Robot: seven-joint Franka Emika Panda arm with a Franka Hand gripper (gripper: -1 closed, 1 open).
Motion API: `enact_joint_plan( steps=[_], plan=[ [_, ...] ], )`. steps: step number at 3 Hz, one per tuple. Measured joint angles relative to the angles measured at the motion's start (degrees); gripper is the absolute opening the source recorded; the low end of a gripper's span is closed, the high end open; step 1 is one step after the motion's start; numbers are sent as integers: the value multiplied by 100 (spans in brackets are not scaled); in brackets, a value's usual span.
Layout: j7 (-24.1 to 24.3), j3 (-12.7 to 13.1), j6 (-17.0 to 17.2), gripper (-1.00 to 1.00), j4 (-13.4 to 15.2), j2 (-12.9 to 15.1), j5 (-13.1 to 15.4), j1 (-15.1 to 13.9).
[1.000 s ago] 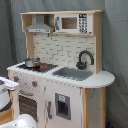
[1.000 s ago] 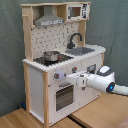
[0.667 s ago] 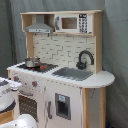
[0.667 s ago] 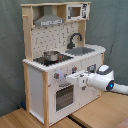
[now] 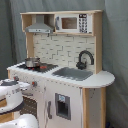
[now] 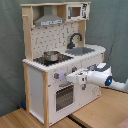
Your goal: Play with the kitchen
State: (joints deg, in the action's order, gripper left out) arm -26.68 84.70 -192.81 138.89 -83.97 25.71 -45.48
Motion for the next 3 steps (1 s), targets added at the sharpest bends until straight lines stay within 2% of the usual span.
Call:
enact_joint_plan(
  steps=[1,2,3],
  plan=[
    [-234,2,-435,100,75,2,0,-281],
    [-520,35,-193,100,-23,3,0,141],
    [-595,-84,383,100,109,3,-1,342]
  ],
)
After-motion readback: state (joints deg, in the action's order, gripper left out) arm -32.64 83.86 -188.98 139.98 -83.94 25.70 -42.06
